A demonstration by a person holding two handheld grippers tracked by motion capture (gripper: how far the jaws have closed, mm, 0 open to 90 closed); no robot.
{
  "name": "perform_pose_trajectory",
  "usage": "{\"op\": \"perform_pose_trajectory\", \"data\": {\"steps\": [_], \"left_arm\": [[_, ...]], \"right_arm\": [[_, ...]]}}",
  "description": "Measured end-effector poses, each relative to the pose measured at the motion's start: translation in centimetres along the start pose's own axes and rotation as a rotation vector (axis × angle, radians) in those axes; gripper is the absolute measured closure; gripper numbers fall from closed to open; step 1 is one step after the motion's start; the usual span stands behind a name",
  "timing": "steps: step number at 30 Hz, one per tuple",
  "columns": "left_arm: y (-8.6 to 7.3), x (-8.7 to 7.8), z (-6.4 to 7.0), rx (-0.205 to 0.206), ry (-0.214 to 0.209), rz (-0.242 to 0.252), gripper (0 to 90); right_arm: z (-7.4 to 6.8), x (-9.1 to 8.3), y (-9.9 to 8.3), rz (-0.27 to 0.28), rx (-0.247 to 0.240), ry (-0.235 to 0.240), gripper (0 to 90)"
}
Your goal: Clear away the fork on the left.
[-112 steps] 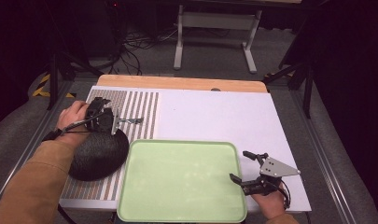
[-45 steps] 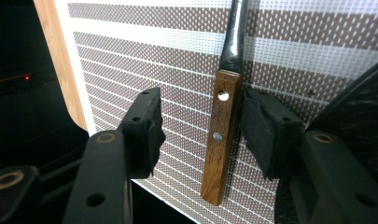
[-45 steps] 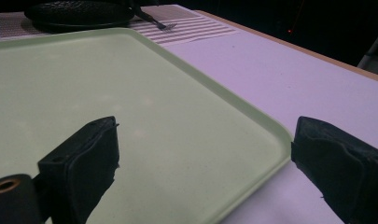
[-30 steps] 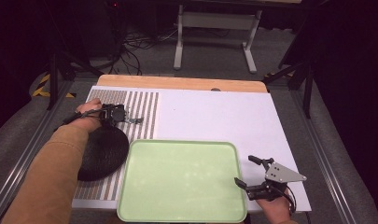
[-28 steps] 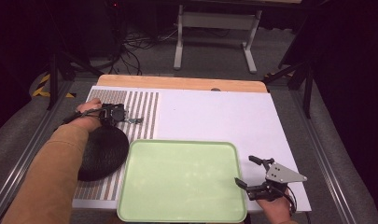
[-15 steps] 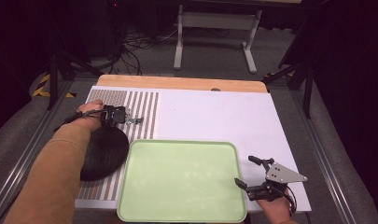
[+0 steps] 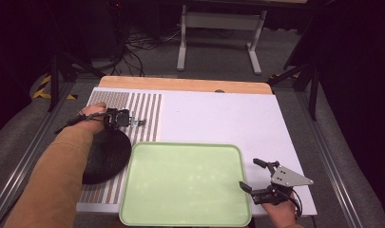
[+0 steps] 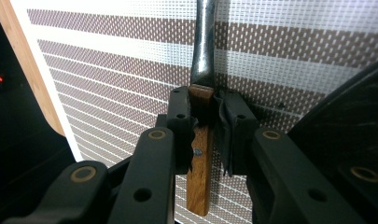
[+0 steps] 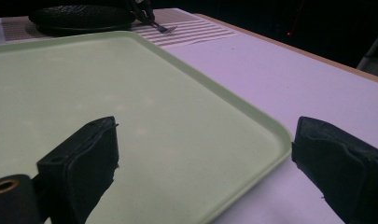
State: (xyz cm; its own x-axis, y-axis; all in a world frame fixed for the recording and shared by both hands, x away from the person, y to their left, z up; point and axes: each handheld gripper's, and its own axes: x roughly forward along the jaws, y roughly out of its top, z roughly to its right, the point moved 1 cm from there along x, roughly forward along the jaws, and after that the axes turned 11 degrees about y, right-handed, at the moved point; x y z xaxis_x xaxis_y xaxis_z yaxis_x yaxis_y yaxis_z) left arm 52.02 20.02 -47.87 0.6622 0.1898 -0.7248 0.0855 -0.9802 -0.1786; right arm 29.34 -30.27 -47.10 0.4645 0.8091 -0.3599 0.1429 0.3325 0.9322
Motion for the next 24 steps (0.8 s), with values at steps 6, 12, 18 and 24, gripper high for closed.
{"op": "perform_pose_trajectory", "data": {"steps": [6, 12, 18, 24], "left_arm": [[0.2, -0.2, 0.1, -0.004, 0.002, -0.035, 77.1], [0.2, -0.4, 0.0, -0.008, 0.008, -0.053, 77.1], [-0.2, -1.4, -0.6, -0.07, 0.021, -0.058, 77.2], [-0.3, -2.9, -1.3, -0.113, 0.036, -0.03, 77.2]], "right_arm": [[0.0, 0.0, 0.0, 0.001, -0.002, 0.004, 7.4], [0.0, 0.0, 0.0, 0.008, 0.0, 0.003, 7.3], [0.0, -0.1, 0.1, 0.01, 0.001, 0.002, 7.2], [0.1, -0.1, 0.1, 0.011, -0.004, 0.006, 7.0]]}}
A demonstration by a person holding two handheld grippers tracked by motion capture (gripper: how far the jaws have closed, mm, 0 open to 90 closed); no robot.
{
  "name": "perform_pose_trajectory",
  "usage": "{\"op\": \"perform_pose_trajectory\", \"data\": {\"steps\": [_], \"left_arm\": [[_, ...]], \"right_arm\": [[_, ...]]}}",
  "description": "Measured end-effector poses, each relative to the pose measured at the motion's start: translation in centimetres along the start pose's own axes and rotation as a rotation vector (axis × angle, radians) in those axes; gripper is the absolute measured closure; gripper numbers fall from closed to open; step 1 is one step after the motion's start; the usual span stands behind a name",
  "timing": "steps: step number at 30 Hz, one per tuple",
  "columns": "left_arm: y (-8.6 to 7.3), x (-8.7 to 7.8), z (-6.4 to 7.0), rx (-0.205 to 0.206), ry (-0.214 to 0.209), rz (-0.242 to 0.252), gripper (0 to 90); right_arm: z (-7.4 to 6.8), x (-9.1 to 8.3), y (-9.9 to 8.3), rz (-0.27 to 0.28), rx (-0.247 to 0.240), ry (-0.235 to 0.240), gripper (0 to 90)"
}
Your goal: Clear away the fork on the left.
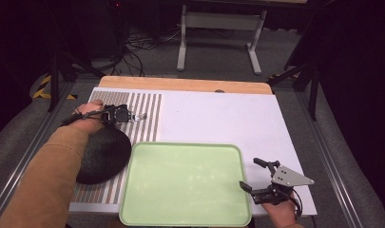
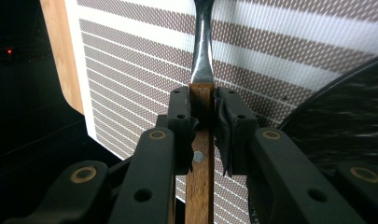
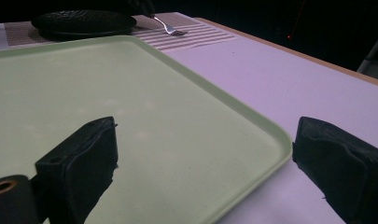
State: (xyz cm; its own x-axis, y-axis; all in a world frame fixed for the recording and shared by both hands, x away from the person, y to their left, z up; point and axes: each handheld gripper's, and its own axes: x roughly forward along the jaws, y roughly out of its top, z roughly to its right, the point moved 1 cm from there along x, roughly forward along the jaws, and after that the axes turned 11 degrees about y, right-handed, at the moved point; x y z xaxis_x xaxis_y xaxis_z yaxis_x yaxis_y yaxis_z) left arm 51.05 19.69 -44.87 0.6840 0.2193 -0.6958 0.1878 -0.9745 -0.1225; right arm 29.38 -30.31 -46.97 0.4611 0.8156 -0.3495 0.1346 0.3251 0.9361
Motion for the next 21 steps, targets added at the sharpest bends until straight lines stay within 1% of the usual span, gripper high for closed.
{"op": "perform_pose_trajectory", "data": {"steps": [1, 3, 4, 5, 6, 7, 8, 9, 10, 11, 12, 13, 14, 15, 16, 17, 18, 19, 20, 21], "left_arm": [[0.0, -0.2, 0.0, -0.014, -0.003, 0.001, 77.2], [0.0, -0.6, -0.2, -0.027, -0.003, 0.011, 77.2], [-0.1, -0.8, -0.2, -0.058, -0.01, 0.023, 77.2], [-0.2, -1.0, -0.3, -0.063, -0.003, 0.022, 77.2], [-0.2, -1.1, -0.5, -0.062, -0.016, 0.023, 77.2], [-0.3, -1.3, -0.4, -0.092, -0.024, 0.034, 77.2], [-0.4, -1.6, -0.6, -0.1, -0.029, 0.025, 77.2], [-0.4, -1.7, -0.6, -0.113, -0.035, 0.034, 77.2], [-0.4, -1.9, -0.6, -0.124, -0.028, 0.035, 77.2], [-0.4, -1.9, -0.6, -0.124, -0.028, 0.035, 77.2], [-0.4, -2.4, -0.8, -0.156, -0.033, 0.044, 77.2], [-0.4, -2.4, -0.8, -0.156, -0.033, 0.044, 77.2], [-0.5, -2.7, -1.0, -0.185, -0.052, 0.044, 77.2], [-0.5, -2.9, -1.2, -0.196, -0.054, 0.051, 77.2], [-0.6, -3.4, -1.5, -0.236, -0.072, 0.053, 77.2], [-0.6, -3.4, -1.5, -0.236, -0.072, 0.053, 77.2], [-0.7, -3.8, -1.7, -0.269, -0.082, 0.066, 77.2], [-0.8, -4.0, -1.9, -0.298, -0.102, 0.076, 77.2], [-1.0, -4.2, -2.0, -0.316, -0.108, 0.083, 77.2], [-1.0, -4.4, -2.1, -0.324, -0.11, 0.082, 77.2]], "right_arm": [[0.0, 0.0, 0.0, 0.001, 0.003, 0.0, 7.0], [0.0, 0.0, 0.0, 0.003, 0.004, -0.001, 6.9], [0.0, 0.1, 0.0, 0.006, 0.004, 0.001, 6.9], [0.0, 0.1, 0.0, 0.007, 0.004, 0.003, 6.8], [0.0, 0.1, 0.0, 0.009, 0.005, 0.003, 6.8], [0.0, 0.1, 0.0, 0.008, 0.004, 0.002, 6.8], [0.1, 0.1, 0.0, 0.008, 0.005, 0.001, 6.8], [0.1, 0.0, 0.0, 0.007, 0.007, 0.002, 6.7], [0.1, 0.0, 0.0, 0.009, 0.008, 0.002, 6.7], [0.1, 0.0, 0.0, 0.009, 0.008, 0.002, 6.7], [0.1, 0.0, 0.0, 0.013, 0.008, 0.004, 6.7], [0.1, 0.0, 0.0, 0.013, 0.008, 0.004, 6.7], [0.1, 0.0, 0.0, 0.012, 0.008, 0.003, 6.7], [0.1, 0.0, 0.0, 0.013, 0.009, 0.003, 6.7], [0.1, 0.0, 0.0, 0.013, 0.009, 0.003, 6.7], [0.1, 0.0, 0.0, 0.013, 0.009, 0.003, 6.7], [0.1, 0.0, 0.1, 0.014, 0.009, 0.004, 6.7], [0.1, 0.0, 0.1, 0.013, 0.008, 0.002, 6.7], [0.1, 0.0, 0.1, 0.013, 0.008, 0.003, 6.6], [0.1, 0.0, 0.1, 0.015, 0.008, 0.003, 6.6]]}}
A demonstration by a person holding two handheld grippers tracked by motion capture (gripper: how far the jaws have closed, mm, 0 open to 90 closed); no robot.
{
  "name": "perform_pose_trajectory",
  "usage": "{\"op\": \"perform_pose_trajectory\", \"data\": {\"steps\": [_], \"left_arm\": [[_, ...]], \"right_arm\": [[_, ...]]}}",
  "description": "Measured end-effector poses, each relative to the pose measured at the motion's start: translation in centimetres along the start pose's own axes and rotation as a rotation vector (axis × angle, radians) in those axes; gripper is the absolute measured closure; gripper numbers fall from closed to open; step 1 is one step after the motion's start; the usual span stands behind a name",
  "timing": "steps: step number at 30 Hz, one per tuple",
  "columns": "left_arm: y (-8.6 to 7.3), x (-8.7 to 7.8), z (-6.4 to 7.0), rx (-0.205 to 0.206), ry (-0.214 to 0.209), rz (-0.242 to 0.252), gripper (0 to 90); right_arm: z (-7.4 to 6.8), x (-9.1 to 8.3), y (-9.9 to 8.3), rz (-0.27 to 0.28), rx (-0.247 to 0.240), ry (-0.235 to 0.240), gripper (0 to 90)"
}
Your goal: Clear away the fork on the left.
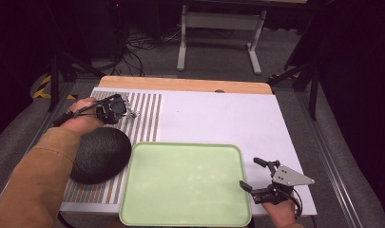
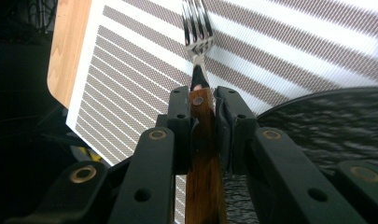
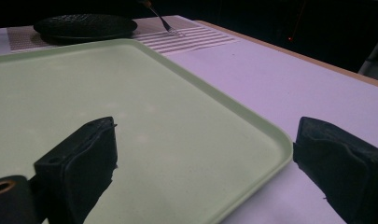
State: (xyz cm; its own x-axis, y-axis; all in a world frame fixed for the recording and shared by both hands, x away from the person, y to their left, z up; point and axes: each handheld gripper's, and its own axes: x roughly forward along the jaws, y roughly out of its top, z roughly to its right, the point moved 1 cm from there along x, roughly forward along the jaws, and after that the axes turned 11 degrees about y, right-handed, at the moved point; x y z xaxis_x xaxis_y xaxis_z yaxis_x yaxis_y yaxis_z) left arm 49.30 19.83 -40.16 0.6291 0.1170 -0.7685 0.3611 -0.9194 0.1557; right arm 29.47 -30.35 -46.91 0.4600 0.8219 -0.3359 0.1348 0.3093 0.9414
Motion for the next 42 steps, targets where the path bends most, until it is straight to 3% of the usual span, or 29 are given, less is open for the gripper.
{"op": "perform_pose_trajectory", "data": {"steps": [3, 4, 14, 16, 19, 21, 24, 29, 37, 42], "left_arm": [[-0.2, -0.7, -0.3, -0.057, -0.031, 0.034, 77.2], [-0.3, -0.9, -0.4, -0.055, -0.045, 0.034, 77.1], [-0.8, -2.9, -1.2, -0.17, -0.125, 0.094, 77.1], [-1.0, -2.9, -1.7, -0.214, -0.172, 0.103, 77.1], [-1.1, -2.9, -2.0, -0.25, -0.201, 0.107, 77.1], [-1.2, -2.9, -1.9, -0.251, -0.228, 0.121, 77.1], [-1.0, -3.3, -1.7, -0.257, -0.254, 0.139, 77.1], [-1.1, -4.4, -1.3, -0.32, -0.295, 0.179, 77.1], [-1.3, -6.9, 0.2, -0.381, -0.325, 0.239, 77.1], [-1.5, -8.3, 1.8, -0.423, -0.351, 0.279, 77.0]], "right_arm": [[0.0, 0.0, 0.0, 0.002, 0.0, 0.0, 6.6], [0.0, 0.0, 0.0, 0.002, 0.0, -0.001, 6.6], [0.0, 0.0, 0.1, 0.0, -0.001, -0.004, 6.5], [0.0, 0.1, 0.1, 0.0, -0.003, -0.001, 6.5], [0.0, 0.1, 0.1, 0.0, -0.005, 0.0, 6.5], [0.0, 0.0, 0.1, 0.001, -0.002, -0.001, 6.5], [0.0, 0.0, 0.1, 0.002, -0.006, -0.003, 6.6], [0.0, -0.1, 0.2, 0.006, -0.009, 0.0, 6.5], [0.2, -0.1, 0.4, 0.015, -0.01, 0.003, 6.5], [0.4, 0.1, 0.5, 0.016, -0.012, 0.009, 6.5]]}}
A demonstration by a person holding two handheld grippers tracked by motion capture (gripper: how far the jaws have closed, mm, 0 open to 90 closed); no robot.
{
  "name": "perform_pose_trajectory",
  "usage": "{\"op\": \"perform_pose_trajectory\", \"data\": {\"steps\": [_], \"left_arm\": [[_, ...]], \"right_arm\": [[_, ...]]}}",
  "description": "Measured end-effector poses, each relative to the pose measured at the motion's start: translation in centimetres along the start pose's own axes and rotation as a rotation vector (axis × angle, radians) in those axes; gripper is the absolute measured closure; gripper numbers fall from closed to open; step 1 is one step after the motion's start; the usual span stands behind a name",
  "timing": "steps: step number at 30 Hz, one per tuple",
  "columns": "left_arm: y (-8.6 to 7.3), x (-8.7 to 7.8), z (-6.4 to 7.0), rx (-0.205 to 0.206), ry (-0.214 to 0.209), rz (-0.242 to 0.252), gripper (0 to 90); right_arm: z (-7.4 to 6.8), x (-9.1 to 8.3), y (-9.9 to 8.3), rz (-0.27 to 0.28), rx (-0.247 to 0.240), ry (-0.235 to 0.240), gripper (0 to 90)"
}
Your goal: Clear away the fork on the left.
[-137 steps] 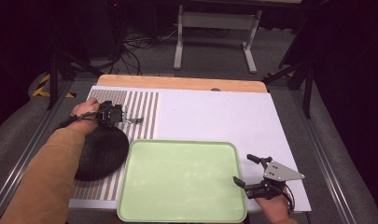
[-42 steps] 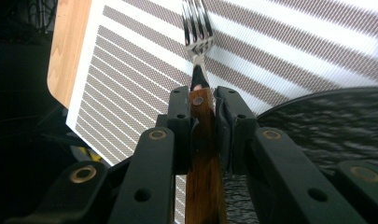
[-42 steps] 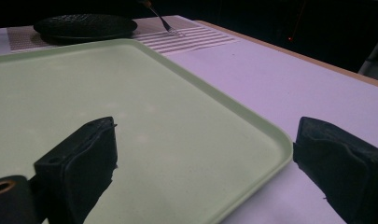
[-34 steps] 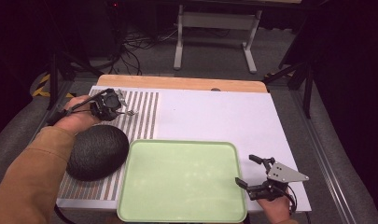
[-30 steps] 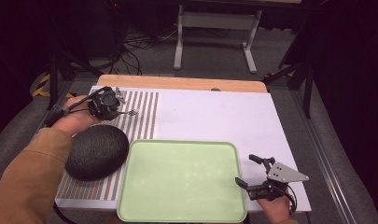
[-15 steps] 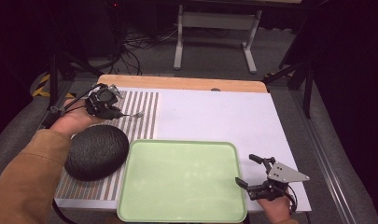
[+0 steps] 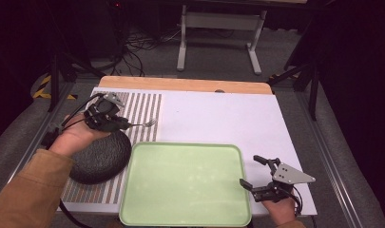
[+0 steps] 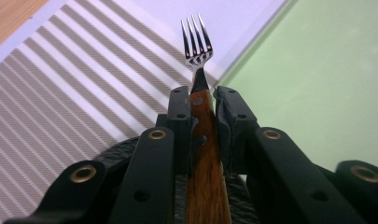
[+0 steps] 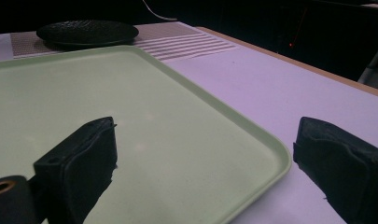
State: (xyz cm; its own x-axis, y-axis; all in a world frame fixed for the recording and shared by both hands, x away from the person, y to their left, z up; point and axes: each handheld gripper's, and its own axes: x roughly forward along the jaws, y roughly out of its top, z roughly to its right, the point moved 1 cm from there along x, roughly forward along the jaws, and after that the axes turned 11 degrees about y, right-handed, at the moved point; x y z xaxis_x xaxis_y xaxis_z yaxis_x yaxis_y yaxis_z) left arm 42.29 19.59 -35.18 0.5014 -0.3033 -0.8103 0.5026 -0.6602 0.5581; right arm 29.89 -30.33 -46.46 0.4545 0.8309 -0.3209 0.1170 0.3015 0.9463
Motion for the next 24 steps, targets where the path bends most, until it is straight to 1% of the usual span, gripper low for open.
{"op": "perform_pose_trajectory", "data": {"steps": [1, 2, 3, 5, 6, 7, 8, 9, 10, 11, 12, 13, 14, 15, 16, 18, 19, 20, 21, 22, 23, 24], "left_arm": [[-0.1, -0.1, 0.4, -0.004, 0.005, 0.003, 77.1], [-0.3, -0.3, 0.8, -0.01, -0.009, 0.008, 77.0], [-0.4, -0.3, 1.1, -0.014, -0.006, 0.018, 77.1], [-0.7, -0.5, 1.6, -0.019, -0.012, 0.018, 77.0], [-0.8, -0.5, 2.0, -0.018, -0.009, 0.026, 77.0], [-1.0, -0.6, 2.5, -0.024, -0.015, 0.032, 77.1], [-1.1, -0.6, 2.8, -0.024, -0.021, 0.031, 77.0], [-1.2, -0.6, 3.2, -0.014, -0.019, 0.037, 77.1], [-1.4, -0.6, 3.8, -0.019, -0.018, 0.047, 77.1], [-1.5, -0.6, 4.1, -0.018, -0.023, 0.047, 77.1], [-1.6, -0.6, 4.5, -0.023, -0.037, 0.049, 77.1], [-1.7, -0.5, 4.9, -0.019, -0.037, 0.061, 77.1], [-1.9, -0.4, 5.3, -0.014, -0.037, 0.062, 77.1], [-2.0, -0.4, 5.7, -0.021, -0.046, 0.065, 77.1], [-2.2, -0.2, 6.2, -0.015, -0.054, 0.071, 77.1], [-2.5, -0.1, 7.1, -0.012, -0.054, 0.073, 77.1], [-2.6, 0.1, 7.5, -0.01, -0.063, 0.079, 77.0], [-2.7, 0.1, 8.0, -0.009, -0.059, 0.083, 77.0], [-2.9, 0.3, 8.7, -0.005, -0.068, 0.086, 77.1], [-3.0, 0.3, 9.0, -0.002, -0.07, 0.09, 77.1], [-3.0, 0.3, 9.0, -0.002, -0.07, 0.09, 77.1], [-3.1, 0.4, 9.6, 0.002, -0.066, 0.093, 77.1]], "right_arm": [[0.0, 0.0, 0.0, 0.001, 0.0, 0.0, 6.5], [0.1, 0.0, 0.1, 0.003, -0.006, 0.001, 6.5], [0.1, 0.0, 0.1, 0.003, -0.005, 0.0, 6.5], [0.1, 0.0, 0.1, 0.005, -0.009, 0.001, 6.5], [0.1, 0.0, 0.1, 0.006, -0.009, 0.001, 6.5], [0.1, 0.0, 0.1, 0.006, -0.009, 0.0, 6.5], [0.1, -0.1, 0.1, 0.007, -0.009, -0.002, 6.5], [0.1, -0.1, 0.2, 0.008, -0.009, -0.003, 6.5], [0.1, -0.1, 0.2, 0.008, -0.008, -0.006, 6.5], [0.1, -0.2, 0.2, 0.01, -0.01, -0.006, 6.5], [0.1, -0.2, 0.2, 0.01, -0.01, -0.007, 6.5], [0.1, -0.2, 0.2, 0.012, -0.009, -0.007, 6.5], [0.1, -0.2, 0.2, 0.012, -0.009, -0.007, 6.5], [0.0, -0.2, 0.2, 0.012, -0.009, -0.007, 6.5], [0.0, -0.2, 0.2, 0.013, -0.01, -0.005, 6.5], [0.0, -0.3, 0.2, 0.013, -0.008, -0.005, 6.5], [0.0, -0.3, 0.2, 0.013, -0.009, -0.006, 6.5], [0.0, -0.3, 0.2, 0.016, -0.011, -0.007, 6.5], [0.0, -0.3, 0.2, 0.017, -0.01, -0.007, 6.5], [0.0, -0.3, 0.2, 0.017, -0.01, -0.007, 6.5], [0.0, -0.3, 0.2, 0.017, -0.01, -0.007, 6.5], [0.0, -0.3, 0.2, 0.017, -0.01, -0.007, 6.5]]}}
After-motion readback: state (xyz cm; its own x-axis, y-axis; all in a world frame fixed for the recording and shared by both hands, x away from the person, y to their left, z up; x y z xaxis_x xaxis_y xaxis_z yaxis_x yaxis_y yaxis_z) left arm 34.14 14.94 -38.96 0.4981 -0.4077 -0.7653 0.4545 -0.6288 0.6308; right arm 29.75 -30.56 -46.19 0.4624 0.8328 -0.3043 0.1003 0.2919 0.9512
